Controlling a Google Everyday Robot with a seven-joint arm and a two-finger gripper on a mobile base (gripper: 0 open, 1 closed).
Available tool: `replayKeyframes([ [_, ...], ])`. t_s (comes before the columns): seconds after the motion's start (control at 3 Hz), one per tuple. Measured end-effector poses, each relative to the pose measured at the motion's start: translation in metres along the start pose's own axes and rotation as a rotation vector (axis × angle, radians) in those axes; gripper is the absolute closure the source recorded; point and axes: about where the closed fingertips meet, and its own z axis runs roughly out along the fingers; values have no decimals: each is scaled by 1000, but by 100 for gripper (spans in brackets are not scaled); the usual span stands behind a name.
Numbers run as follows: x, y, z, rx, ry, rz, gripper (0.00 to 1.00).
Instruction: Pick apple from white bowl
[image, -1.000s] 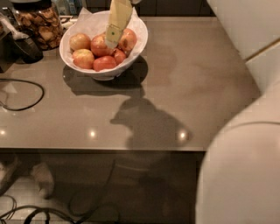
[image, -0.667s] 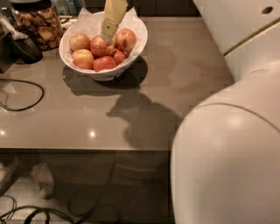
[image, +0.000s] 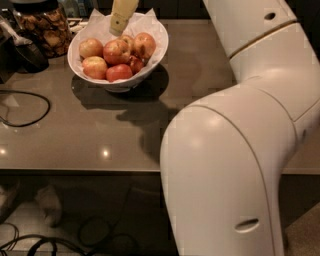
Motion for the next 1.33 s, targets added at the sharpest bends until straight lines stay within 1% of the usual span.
replayKeyframes([
  [0.33, -6, -5, 9, -8, -9, 4, 41],
  [0.67, -10, -7, 20, -19, -11, 7, 48],
  [1.0, -13, -9, 31, -28, -2, 9, 47],
  [1.33, -18, -5, 48, -51, 13, 1, 45],
])
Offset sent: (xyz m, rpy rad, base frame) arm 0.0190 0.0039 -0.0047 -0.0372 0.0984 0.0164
